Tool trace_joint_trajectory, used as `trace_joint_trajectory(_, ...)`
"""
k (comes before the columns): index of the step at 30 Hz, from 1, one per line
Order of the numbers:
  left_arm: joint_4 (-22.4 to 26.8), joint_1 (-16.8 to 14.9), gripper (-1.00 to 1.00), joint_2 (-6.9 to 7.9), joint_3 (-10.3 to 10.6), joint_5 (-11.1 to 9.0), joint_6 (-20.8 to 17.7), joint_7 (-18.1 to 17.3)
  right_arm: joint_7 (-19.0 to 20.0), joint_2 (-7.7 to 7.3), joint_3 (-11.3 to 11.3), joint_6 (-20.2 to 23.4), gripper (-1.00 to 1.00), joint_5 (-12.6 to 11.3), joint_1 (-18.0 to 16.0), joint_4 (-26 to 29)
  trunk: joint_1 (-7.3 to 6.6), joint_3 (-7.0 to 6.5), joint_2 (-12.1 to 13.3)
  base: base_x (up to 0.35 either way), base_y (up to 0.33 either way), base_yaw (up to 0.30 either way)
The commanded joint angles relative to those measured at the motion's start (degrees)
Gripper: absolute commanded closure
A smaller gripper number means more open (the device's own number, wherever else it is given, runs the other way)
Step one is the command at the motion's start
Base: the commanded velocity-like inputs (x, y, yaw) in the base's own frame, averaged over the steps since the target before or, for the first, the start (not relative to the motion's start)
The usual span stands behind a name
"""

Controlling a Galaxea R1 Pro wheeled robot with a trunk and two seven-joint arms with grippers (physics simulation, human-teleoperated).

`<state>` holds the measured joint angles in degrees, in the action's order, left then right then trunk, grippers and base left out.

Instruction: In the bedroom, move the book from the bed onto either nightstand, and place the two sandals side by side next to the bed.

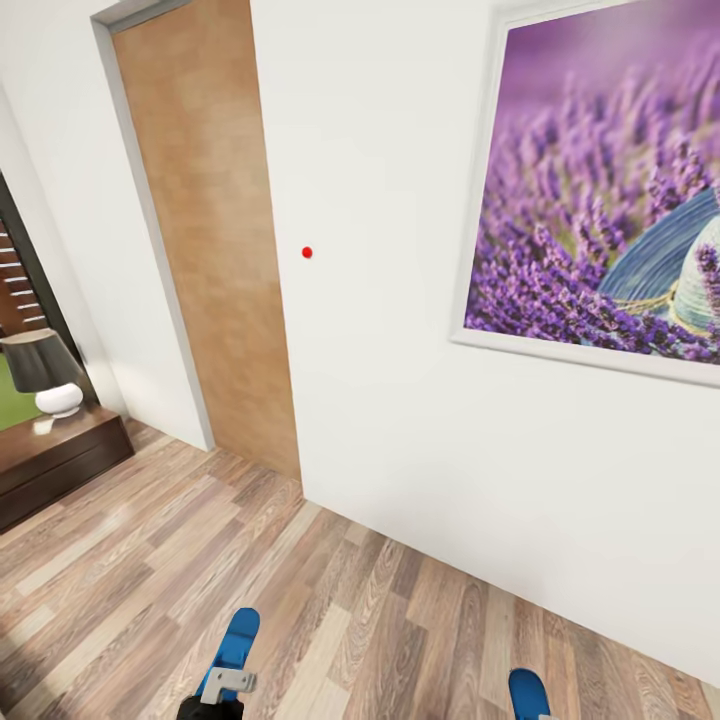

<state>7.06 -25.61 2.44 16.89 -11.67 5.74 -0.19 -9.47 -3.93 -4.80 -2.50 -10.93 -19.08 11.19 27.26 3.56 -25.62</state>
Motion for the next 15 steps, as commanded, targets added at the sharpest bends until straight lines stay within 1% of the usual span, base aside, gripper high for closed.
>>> trace_joint_trajectory(1, 0.0, -0.1, 1.00, 0.02, 0.5, -0.5, 0.2, -0.1, -0.2, -0.03, -0.5, -0.2, 1.00, -0.7, -0.1, 0.0, 0.06, 0.11, -0.1, 0.350, 0.000, 0.000)
trace_joint_trajectory(15, 0.0, -0.1, 1.00, 0.02, 0.5, -0.5, 0.2, -0.1, -0.2, -0.03, -0.5, -0.2, 1.00, -0.7, 0.0, 0.0, 0.06, 0.11, -0.1, 0.350, 0.000, 0.001)
